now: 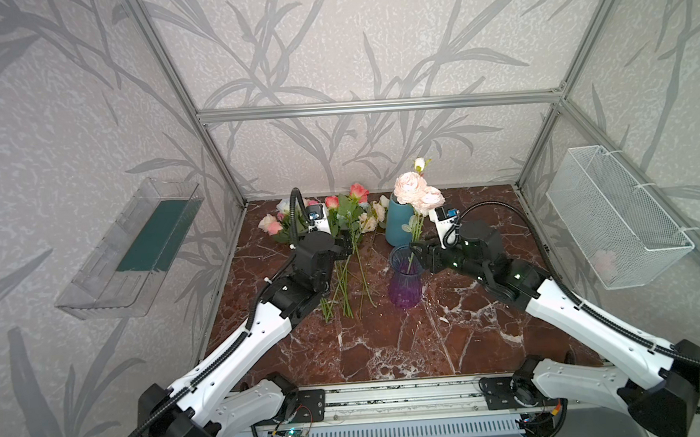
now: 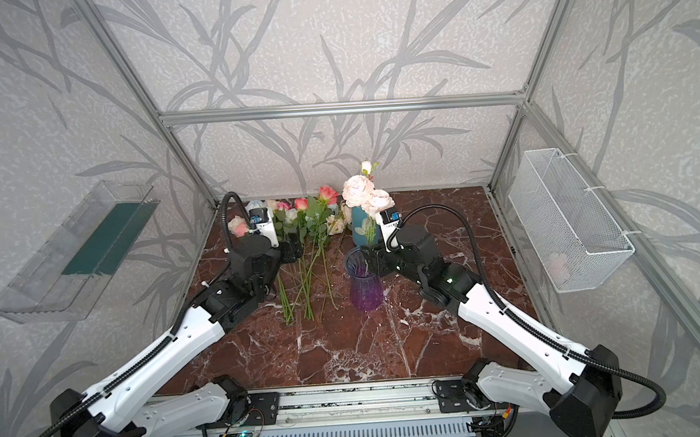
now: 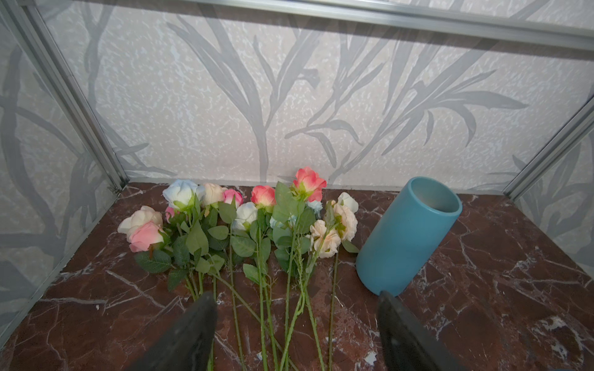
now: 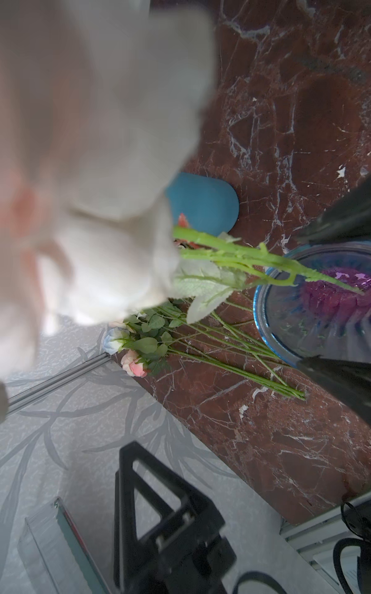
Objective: Arrange the flowers into the vase
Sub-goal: 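Lower the rose stem into the glass vase with the right gripper, then open right gripper and withdraw while left gripper reaches to the rose stems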
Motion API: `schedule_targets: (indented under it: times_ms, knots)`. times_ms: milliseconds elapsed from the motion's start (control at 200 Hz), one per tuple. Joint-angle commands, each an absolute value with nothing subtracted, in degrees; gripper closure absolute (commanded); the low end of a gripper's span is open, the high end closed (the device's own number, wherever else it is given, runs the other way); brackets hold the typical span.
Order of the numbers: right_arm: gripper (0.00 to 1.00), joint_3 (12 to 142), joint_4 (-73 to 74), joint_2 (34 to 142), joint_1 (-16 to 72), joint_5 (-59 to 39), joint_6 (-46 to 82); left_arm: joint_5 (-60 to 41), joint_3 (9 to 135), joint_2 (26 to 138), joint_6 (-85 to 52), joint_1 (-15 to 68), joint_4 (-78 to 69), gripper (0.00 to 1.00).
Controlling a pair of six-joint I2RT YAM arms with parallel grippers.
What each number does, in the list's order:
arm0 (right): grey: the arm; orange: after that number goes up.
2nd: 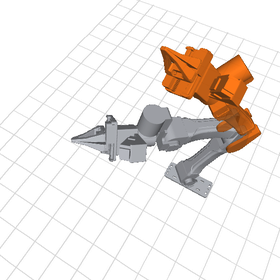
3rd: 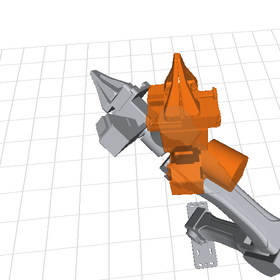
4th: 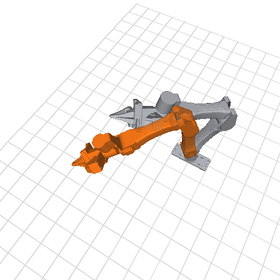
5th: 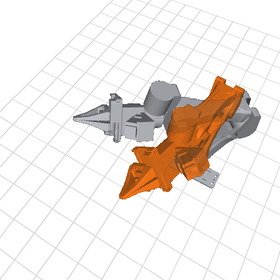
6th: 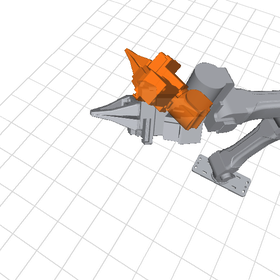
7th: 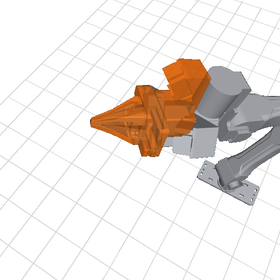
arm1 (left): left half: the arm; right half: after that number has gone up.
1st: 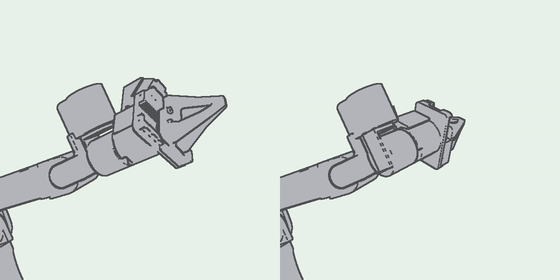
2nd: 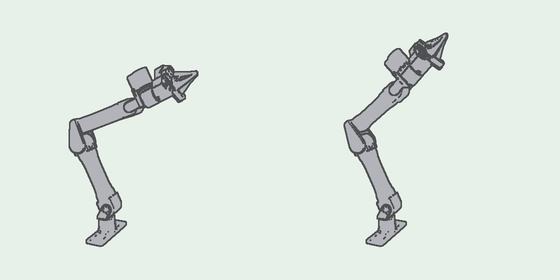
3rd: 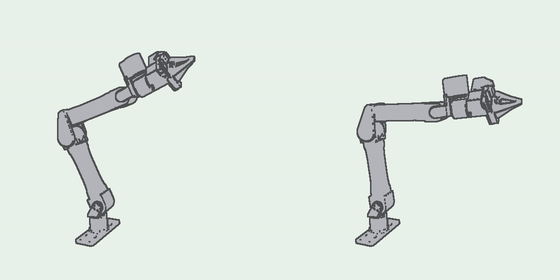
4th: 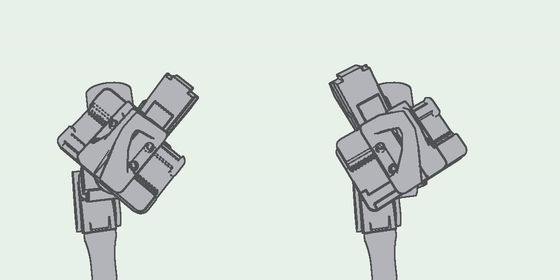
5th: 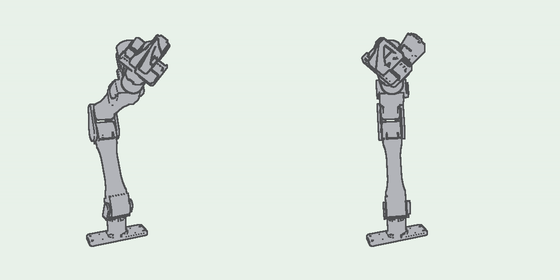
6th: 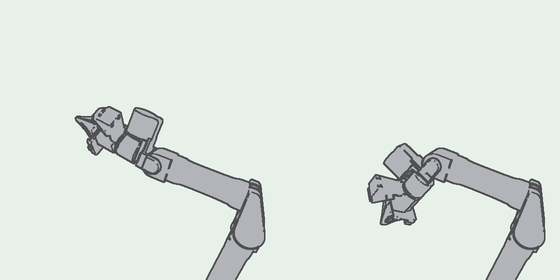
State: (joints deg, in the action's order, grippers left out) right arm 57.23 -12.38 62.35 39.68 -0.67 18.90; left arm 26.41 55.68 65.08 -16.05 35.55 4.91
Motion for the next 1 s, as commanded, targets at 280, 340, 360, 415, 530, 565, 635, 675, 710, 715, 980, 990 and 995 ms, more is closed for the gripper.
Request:
schedule_targets:
  times_ms: [280,340,360,415,530,565,635,675,710,715,980,990,995]
  knots:
    - [0.4,55.1,-18.8,57.0,39.5,-4.0,19.2,13.5,69.2,84.8,-21.8,29.6,22.9,0.26]
    - [0.39,54.4,-19.7,56.0,39.5,-3.8,19.2,11.5,71.7,88.4,-22.3,28.4,25.9,0.31]
    - [0.4,54.1,-19.9,55.6,39.5,-3.8,19.2,10.9,72.5,89.6,-22.3,27.9,26.9,0.34]
    - [0.4,53.3,-20.4,54.2,39.5,-3.5,19.2,9.2,74.9,92.9,-22.4,26.8,29.5,0.42]
    - [0.44,51.8,-21.1,51.5,39.5,-3.3,19.7,9.2,78.6,98.6,-24.9,24.7,34.6,0.58]
    - [0.44,51.5,-21.3,50.9,39.5,-3.5,19.9,10.0,79.6,99.9,-25.8,24.2,35.9,0.6]
    - [0.45,51.0,-21.5,50.2,39.5,-3.8,20.0,10.8,80.9,101.8,-25.4,23.3,37.7,0.63]
    - [0.45,50.8,-21.6,50.0,39.5,-3.9,20.0,11.3,81.5,102.3,-25.0,23.1,38.1,0.63]
    - [0.46,50.7,-21.6,49.8,39.5,-3.9,19.9,11.4,81.7,102.7,-24.9,22.9,38.4,0.63]
    - [0.45,50.7,-21.6,49.8,39.5,-3.9,19.9,11.4,81.8,102.7,-24.9,22.9,38.4,0.63]
    - [0.45,50.7,-23.0,48.7,39.5,-4.7,19.3,5.6,82.6,107.4,-27.8,18.8,39.6,0.68]
    - [0.46,50.6,-23.0,48.6,39.5,-4.7,19.3,5.2,82.7,107.7,-27.9,18.6,39.7,0.69]
    - [0.46,50.6,-23.0,48.5,39.5,-4.7,19.3,4.9,82.8,107.8,-27.9,18.5,39.7,0.69]
